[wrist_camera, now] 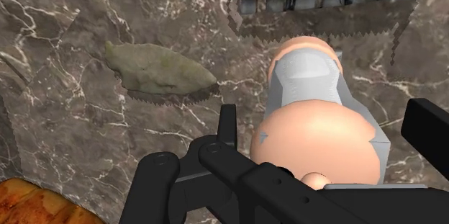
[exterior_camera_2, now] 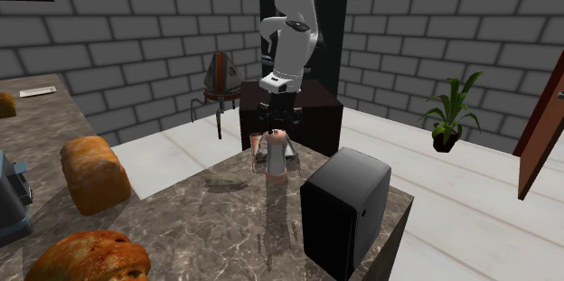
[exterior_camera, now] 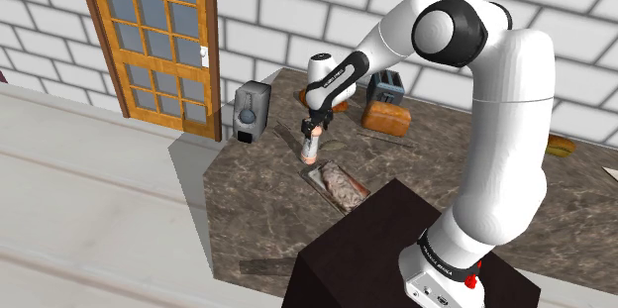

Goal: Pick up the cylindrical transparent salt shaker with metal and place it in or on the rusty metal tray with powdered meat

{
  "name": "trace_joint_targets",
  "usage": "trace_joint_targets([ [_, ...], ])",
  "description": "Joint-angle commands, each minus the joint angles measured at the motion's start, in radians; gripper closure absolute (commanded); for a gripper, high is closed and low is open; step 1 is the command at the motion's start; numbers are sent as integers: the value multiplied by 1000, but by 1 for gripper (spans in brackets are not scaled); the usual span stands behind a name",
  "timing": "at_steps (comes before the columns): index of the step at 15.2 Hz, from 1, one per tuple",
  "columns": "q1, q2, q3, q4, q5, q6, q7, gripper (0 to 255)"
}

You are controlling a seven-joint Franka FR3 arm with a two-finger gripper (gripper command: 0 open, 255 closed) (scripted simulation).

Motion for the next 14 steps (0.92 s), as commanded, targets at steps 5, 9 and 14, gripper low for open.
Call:
trace_joint_targets([
  [5, 0, 0, 0, 0, 0, 0, 0, 255],
  [9, 0, 0, 0, -1, 0, 1, 1, 255],
  [14, -1, -43, 3, -3, 5, -39, -10, 255],
])
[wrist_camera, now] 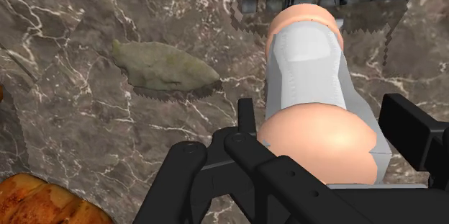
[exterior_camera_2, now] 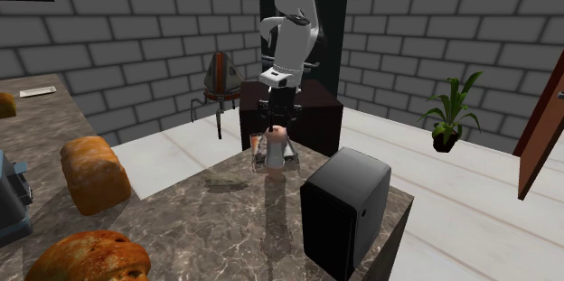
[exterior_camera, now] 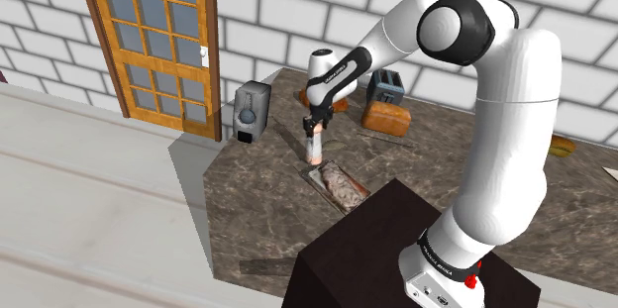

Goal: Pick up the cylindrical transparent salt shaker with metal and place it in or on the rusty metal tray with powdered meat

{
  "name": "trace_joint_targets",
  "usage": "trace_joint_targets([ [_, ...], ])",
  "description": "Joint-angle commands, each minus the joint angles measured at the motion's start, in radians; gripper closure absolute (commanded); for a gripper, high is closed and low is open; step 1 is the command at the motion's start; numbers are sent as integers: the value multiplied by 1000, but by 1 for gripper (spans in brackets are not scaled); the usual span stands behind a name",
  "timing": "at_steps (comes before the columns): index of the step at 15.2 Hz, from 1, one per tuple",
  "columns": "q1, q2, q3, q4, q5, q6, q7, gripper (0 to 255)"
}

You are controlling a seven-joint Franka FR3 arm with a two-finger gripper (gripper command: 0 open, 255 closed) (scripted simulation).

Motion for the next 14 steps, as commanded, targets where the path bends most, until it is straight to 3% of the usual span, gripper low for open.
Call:
trace_joint_targets([
  [1, 0, -22, 1, 0, 3, -21, -5, 255],
  [14, 0, -146, 8, 16, 19, -160, -37, 255],
])
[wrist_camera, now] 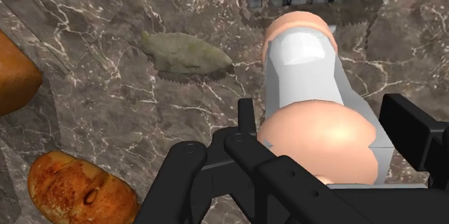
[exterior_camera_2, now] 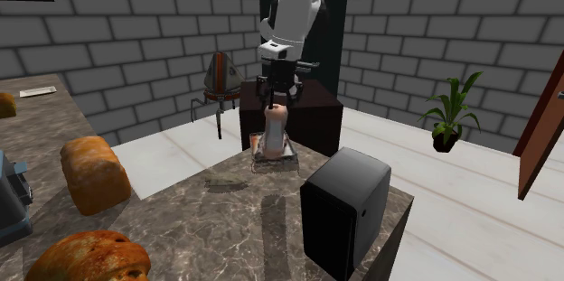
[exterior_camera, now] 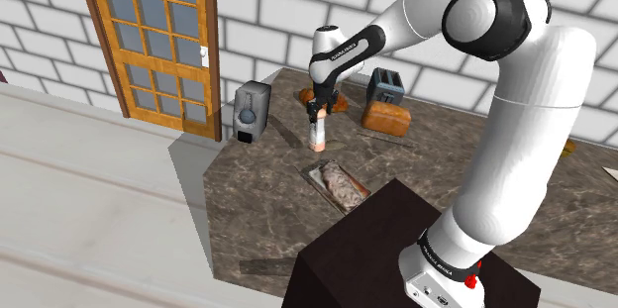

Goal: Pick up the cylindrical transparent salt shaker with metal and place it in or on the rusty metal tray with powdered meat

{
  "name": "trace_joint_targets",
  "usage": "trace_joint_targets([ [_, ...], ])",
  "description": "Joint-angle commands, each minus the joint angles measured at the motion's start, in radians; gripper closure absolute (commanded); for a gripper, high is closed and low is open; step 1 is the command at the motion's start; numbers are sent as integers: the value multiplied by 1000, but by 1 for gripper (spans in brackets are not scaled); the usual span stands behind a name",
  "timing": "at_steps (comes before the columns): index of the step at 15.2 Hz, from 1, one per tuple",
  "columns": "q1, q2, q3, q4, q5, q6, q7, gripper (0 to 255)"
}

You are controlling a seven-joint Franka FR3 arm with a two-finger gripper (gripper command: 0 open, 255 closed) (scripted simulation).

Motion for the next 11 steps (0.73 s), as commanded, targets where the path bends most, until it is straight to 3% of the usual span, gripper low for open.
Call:
trace_joint_targets([
  [1, 1, -18, 1, 5, 2, -22, -4, 255],
  [5, 1, -50, 2, 18, 7, -66, -13, 255],
  [11, 1, -291, -6, -235, -18, -55, -6, 255],
])
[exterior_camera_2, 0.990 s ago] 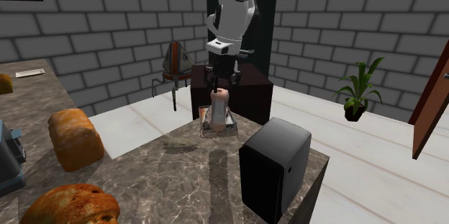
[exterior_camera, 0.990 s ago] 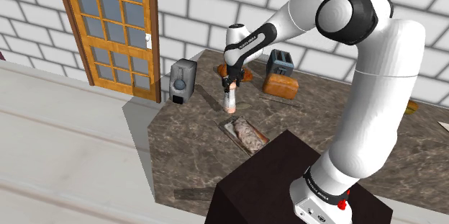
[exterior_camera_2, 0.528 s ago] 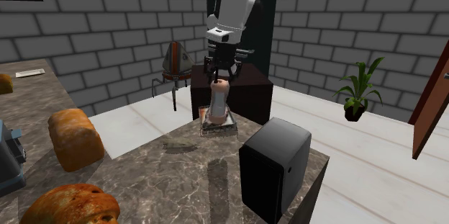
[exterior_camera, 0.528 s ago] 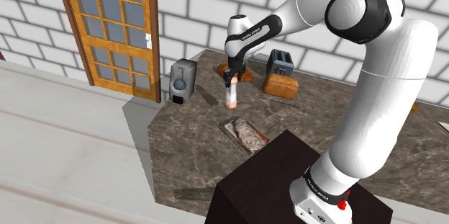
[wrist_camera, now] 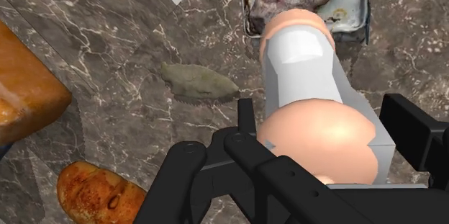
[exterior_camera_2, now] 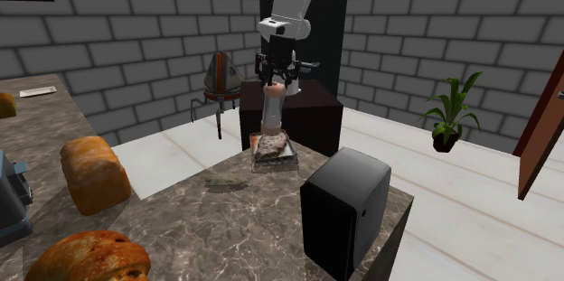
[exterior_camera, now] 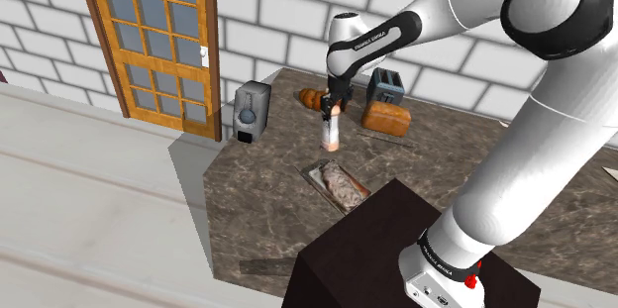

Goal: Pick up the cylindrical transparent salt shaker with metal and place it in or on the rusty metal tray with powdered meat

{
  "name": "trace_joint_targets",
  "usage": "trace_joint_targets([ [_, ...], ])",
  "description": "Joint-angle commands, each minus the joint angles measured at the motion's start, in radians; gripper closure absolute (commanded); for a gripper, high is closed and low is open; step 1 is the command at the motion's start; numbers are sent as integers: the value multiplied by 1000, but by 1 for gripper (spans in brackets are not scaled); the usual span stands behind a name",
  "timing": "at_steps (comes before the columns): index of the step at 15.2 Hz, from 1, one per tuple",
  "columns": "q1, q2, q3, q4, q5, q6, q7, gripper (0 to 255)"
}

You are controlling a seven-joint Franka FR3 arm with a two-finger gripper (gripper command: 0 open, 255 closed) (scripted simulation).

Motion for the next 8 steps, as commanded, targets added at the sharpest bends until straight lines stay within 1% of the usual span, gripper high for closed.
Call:
trace_joint_targets([
  [1, 0, -83, -1, -78, -8, -4, 3, 255],
  [5, -5, -252, -4, -221, -22, -30, 1, 255],
  [8, -10, -386, -6, -318, -29, -67, -5, 255],
])
